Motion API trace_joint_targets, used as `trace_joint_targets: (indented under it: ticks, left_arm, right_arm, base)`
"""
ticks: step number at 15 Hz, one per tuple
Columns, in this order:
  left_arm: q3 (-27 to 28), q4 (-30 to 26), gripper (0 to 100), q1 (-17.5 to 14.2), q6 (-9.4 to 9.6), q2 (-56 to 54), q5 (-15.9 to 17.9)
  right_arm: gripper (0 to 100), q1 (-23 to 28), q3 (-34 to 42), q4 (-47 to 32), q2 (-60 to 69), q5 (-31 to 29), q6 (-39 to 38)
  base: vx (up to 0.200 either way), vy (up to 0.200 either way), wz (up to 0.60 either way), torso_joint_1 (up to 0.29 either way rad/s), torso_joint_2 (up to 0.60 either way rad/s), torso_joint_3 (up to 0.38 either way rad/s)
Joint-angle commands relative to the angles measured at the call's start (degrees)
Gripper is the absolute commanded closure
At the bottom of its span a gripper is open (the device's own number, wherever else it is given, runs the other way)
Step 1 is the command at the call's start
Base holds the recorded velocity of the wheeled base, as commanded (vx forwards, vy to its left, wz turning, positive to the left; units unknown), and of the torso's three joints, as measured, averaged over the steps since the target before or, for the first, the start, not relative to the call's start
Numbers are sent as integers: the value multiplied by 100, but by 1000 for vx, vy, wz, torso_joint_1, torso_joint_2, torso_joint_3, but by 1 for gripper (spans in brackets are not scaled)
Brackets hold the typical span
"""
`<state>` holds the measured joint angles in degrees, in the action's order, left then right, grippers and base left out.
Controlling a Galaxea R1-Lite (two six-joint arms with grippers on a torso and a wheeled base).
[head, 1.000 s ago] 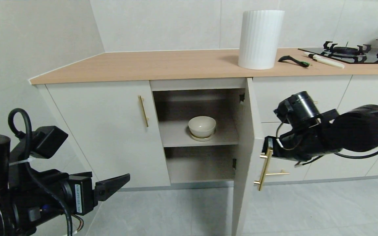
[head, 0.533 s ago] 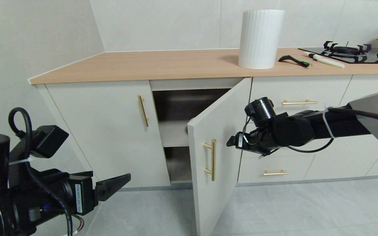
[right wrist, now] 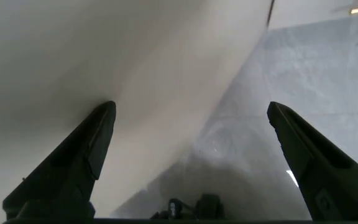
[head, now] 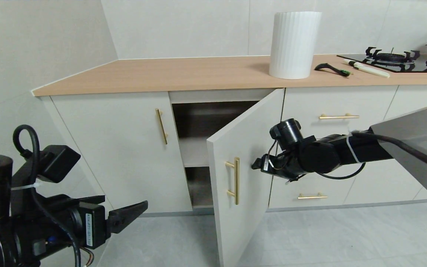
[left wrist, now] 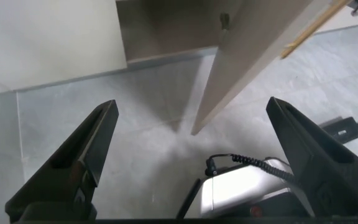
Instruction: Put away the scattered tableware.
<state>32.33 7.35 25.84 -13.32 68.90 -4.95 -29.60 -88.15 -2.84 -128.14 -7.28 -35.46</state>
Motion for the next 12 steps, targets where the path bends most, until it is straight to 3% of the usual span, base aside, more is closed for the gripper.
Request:
trace_joint_targets:
  ticks: [1, 5, 9, 12]
  left_arm:
    - [1, 3, 0, 0, -4, 18, -6]
    - [1, 3, 0, 0, -4, 36, -6]
    - [1, 3, 0, 0, 76, -61, -6]
    - [1, 3, 0, 0, 76, -52, -6]
  right_arm:
    - [0, -11, 0, 135, -45, 16, -75]
    - [0, -90, -176, 662, -300, -54, -620]
    - [0, -81, -484, 680, -352, -90, -1042]
    - [0, -55, -1011, 680, -695, -749, -1297]
  base:
    - [200, 0, 0, -7, 7, 2]
    - [200, 0, 0, 6, 1, -2]
    - [0, 0, 0, 0, 0, 0]
    - [0, 0, 0, 0, 0, 0]
